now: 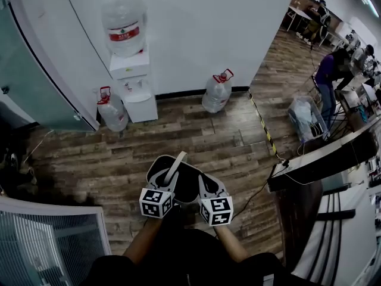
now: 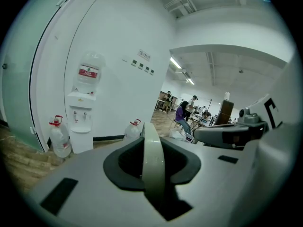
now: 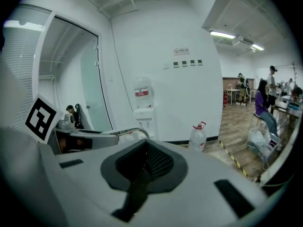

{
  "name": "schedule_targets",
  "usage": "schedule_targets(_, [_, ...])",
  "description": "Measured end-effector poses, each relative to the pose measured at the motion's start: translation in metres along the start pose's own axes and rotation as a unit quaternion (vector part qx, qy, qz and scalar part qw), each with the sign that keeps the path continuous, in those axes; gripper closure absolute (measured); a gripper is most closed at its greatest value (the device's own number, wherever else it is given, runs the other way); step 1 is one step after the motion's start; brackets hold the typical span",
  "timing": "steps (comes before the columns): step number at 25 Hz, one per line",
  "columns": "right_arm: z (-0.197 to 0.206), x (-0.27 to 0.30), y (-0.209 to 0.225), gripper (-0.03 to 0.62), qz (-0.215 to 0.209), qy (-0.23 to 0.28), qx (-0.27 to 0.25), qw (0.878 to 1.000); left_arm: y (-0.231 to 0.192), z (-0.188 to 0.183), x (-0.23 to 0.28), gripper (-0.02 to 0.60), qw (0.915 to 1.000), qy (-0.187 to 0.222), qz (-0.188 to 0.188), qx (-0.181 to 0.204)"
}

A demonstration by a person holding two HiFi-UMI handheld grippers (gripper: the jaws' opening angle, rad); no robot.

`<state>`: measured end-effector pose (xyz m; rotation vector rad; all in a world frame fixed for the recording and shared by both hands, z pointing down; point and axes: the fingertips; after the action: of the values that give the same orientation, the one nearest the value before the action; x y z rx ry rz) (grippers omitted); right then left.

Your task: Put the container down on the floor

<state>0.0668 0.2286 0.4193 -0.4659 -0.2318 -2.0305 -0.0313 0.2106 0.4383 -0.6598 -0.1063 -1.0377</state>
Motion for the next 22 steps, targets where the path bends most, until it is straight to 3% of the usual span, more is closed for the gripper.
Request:
schedule_targets(11, [-0.037, 0.077, 0.003, 0.583, 0.007, -0.011, -0.007, 1.0, -0.056, -0.047, 0.035, 0.495, 0.9999, 0.005, 0.008, -0.006])
schedule_targets(22, [-0.045, 0.107, 0.003, 0.583, 0.008, -0.018, -0.006, 1.0, -0.092, -0.068, 0.05, 0.495, 0.9997, 0.016, -0.005, -0.016])
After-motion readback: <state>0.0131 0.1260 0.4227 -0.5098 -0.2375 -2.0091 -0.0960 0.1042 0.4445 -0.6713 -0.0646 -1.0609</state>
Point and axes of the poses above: the fingertips, and each gripper's own axes: x forward along the fingers, y to its right, z out of its underside, and after that the axes turned 11 degrees about -x, right-handed
